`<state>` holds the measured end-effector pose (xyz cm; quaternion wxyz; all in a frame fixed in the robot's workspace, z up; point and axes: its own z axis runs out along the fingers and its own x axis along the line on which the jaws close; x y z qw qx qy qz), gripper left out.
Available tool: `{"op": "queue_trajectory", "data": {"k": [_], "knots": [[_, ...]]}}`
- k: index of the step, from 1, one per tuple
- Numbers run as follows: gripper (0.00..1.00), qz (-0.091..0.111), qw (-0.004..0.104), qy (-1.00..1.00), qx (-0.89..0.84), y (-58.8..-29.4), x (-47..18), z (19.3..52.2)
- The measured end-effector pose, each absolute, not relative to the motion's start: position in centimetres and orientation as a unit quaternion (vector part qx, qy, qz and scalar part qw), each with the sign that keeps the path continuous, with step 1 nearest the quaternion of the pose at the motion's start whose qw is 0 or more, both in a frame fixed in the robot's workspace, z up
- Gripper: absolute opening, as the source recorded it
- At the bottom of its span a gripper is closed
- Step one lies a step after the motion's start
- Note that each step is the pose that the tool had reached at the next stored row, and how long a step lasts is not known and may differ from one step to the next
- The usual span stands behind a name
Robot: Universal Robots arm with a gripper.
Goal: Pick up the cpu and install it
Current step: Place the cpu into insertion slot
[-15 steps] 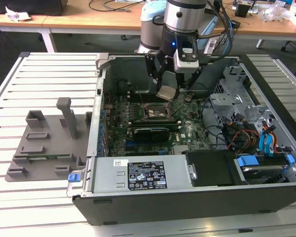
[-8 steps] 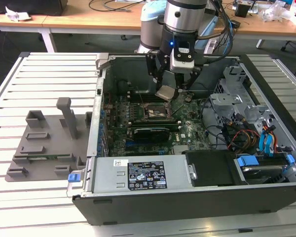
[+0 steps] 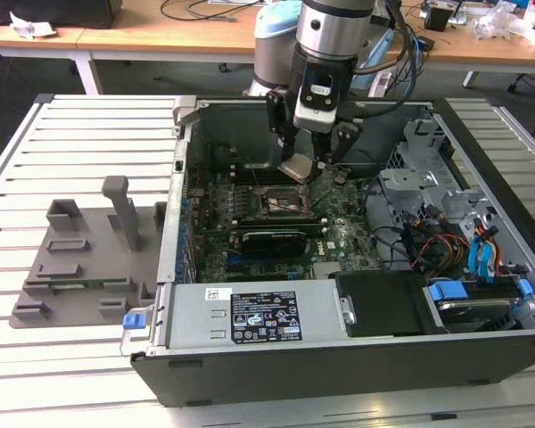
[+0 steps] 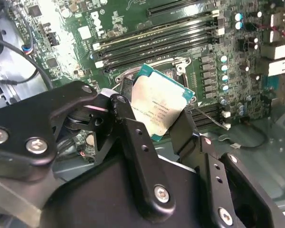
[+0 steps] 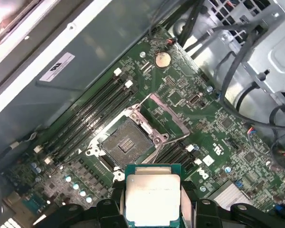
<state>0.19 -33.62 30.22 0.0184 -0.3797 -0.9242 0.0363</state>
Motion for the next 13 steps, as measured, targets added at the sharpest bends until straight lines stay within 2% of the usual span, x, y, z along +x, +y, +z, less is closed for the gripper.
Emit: {"op": "queue_trajectory", "data": {"k": [13], "knots": [[0.55,0.037,0.023,-0.841,-0.539,-33.62,0.19,30.12]]}}
